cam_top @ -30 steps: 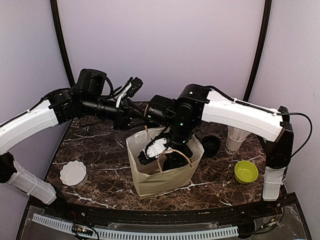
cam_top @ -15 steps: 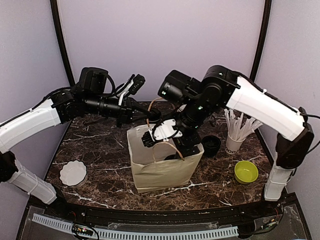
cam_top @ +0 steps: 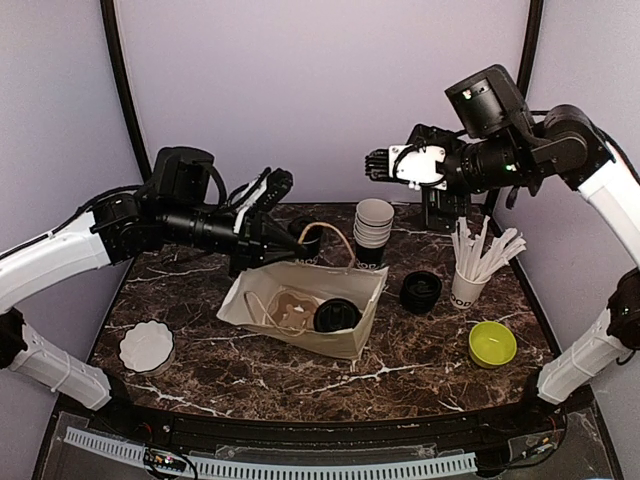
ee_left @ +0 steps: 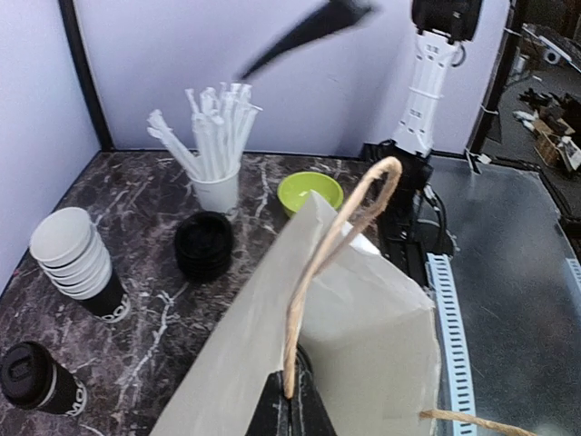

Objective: Pack the takeout coffee

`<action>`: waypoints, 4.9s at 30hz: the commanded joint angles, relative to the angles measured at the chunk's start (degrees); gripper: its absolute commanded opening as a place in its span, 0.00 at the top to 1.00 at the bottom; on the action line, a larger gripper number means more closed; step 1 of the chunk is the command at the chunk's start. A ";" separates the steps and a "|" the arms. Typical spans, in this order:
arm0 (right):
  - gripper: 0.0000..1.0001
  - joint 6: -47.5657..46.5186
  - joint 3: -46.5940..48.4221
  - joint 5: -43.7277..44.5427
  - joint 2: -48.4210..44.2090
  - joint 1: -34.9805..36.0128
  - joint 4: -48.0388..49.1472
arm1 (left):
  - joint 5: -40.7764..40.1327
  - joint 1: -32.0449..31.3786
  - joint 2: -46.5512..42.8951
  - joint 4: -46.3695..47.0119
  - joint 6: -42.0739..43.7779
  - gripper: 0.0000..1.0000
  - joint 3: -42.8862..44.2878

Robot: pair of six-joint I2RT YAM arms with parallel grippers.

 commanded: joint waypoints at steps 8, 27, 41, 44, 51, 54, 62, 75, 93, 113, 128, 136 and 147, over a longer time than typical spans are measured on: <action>0.01 4.98 -9.35 -0.56 4.64 -13.21 9.53 | -3.93 -11.59 -12.12 -0.30 -2.89 1.00 -11.42; 0.47 8.10 1.46 -12.55 24.65 -19.62 6.69 | -7.53 -15.30 -13.36 2.18 -1.45 1.00 -14.50; 0.53 9.69 6.42 -21.47 28.94 -21.47 5.90 | -7.28 -15.38 -9.18 -2.87 3.66 1.00 -11.36; 0.54 9.87 6.50 -20.33 29.97 -21.74 7.00 | -8.61 -15.31 -8.95 -1.63 4.13 1.00 -10.91; 0.57 11.50 8.54 -19.03 33.19 -23.36 8.82 | -10.93 -15.30 -6.95 -3.16 6.04 1.00 -9.19; 0.57 11.57 9.29 -18.97 34.51 -23.74 9.07 | -12.67 -15.26 -6.89 -2.39 5.63 1.00 -9.18; 0.58 11.94 11.35 -18.32 36.78 -24.36 9.92 | -16.96 -14.03 -7.39 1.34 4.71 1.00 -9.23; 0.71 11.94 13.52 -20.42 39.47 -25.08 8.54 | -17.94 -6.28 -6.17 7.65 2.77 1.00 -8.42; 1.00 12.29 14.50 -21.83 38.84 -25.78 8.22 | -27.18 -4.61 -5.73 9.36 1.54 0.57 -5.24; 1.00 10.74 14.29 -20.63 32.11 -25.47 8.36 | -32.80 -4.05 -5.96 6.89 2.35 0.31 1.89; 1.00 8.57 12.92 -17.86 18.66 -21.75 8.52 | -43.16 -3.87 -5.05 6.78 6.90 0.20 8.20; 1.00 4.21 3.17 -23.65 5.80 -20.86 1.80 | -51.80 -3.05 -1.39 6.66 6.14 0.16 12.63; 1.00 -0.99 -15.20 -37.99 -7.22 -19.20 -6.55 | -55.61 -2.86 -1.09 9.17 2.72 0.15 14.68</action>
